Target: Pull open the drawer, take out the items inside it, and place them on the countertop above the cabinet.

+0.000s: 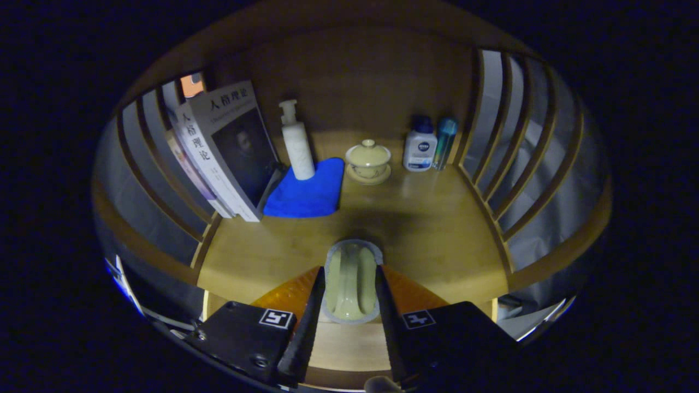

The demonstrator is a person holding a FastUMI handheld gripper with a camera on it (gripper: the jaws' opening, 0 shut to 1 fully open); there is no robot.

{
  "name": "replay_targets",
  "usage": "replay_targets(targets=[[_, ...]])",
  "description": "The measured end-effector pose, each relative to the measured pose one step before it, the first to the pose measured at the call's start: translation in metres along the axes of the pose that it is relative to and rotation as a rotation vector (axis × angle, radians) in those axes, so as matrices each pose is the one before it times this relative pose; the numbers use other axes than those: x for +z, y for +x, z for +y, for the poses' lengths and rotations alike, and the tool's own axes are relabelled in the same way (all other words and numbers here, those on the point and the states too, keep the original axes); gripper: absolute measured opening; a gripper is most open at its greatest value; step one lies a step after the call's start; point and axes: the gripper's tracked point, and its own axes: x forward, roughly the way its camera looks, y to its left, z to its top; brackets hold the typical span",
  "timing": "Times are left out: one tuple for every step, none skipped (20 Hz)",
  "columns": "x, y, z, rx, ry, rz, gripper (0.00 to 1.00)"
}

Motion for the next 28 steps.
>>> replay_targets(targets=[[-0.00136,-0.00788,0.00071,0.00788,0.00676,-0.02704,0.59],[-0.00111,-0.00706,0.00081,0.00490,0.00222,-0.02648,0.59],[-0.00190,-0.00701,-0.00045,-0.00308,-0.00767,-0.02459,0.59],[-0.00163,-0.00711,-0.00087,-0.00003,-0.00725,-0.03103,0.59],[-0.00169,-0.00793,0.00121,-0.00068,-0.01047,-0.02954,0.59],[-0.00186,-0.01124,0.00159,0.00271,0.00022,-0.03432,0.59],[-0.00031,-0.01040,0.00374,0.01196,0.00257,-0.04680,0.59],[0.00074,-0.01162,0.00115,0.00036,-0.01370,-0.04924,0.59],[0.00024,-0.01241,-0.00146,-0.00493,-0.02074,-0.05154,0.59],[-0.00006,-0.01159,0.00083,0.00166,-0.01326,-0.04827,0.58],[-0.00450,-0.01272,0.00286,0.01063,-0.01422,-0.03984,0.59],[-0.00447,-0.01073,0.00329,0.01135,-0.00245,-0.03065,0.73],[-0.00832,-0.01054,0.00222,0.00170,0.00094,-0.04256,0.88],[0.00196,-0.01599,-0.00233,-0.00397,0.00137,-0.02865,1.00],[-0.00219,-0.01422,-0.00039,-0.00009,0.00055,-0.04354,1.00],[-0.00312,-0.01114,-0.00239,-0.00538,-0.00183,-0.03233,1.00],[-0.00309,-0.01626,-0.00102,-0.00467,0.00464,-0.04086,1.00],[-0.00452,-0.01093,0.00031,-0.00099,-0.00110,-0.02693,1.00],[-0.00894,-0.01274,-0.00048,-0.00795,-0.00359,-0.01613,1.00],[-0.01059,-0.01253,-0.00109,-0.01023,0.00272,-0.01345,1.00],[-0.00901,-0.00819,0.00068,0.00008,0.00053,-0.00853,1.00],[-0.01425,-0.00972,0.00069,-0.00247,-0.00409,-0.00227,1.00],[-0.01422,-0.00683,-0.00247,-0.00520,-0.00637,-0.00696,1.00],[-0.01154,-0.00637,-0.00222,-0.00264,-0.01151,-0.01187,1.00],[-0.01004,-0.00643,-0.00299,-0.01263,-0.00085,-0.01068,1.00],[-0.01053,-0.00576,-0.00229,-0.01107,0.00617,-0.00620,1.00],[-0.01571,-0.00427,-0.00211,-0.01004,0.01140,0.00858,1.00],[-0.01384,-0.00306,0.00026,0.00197,0.01064,0.00831,1.00]])
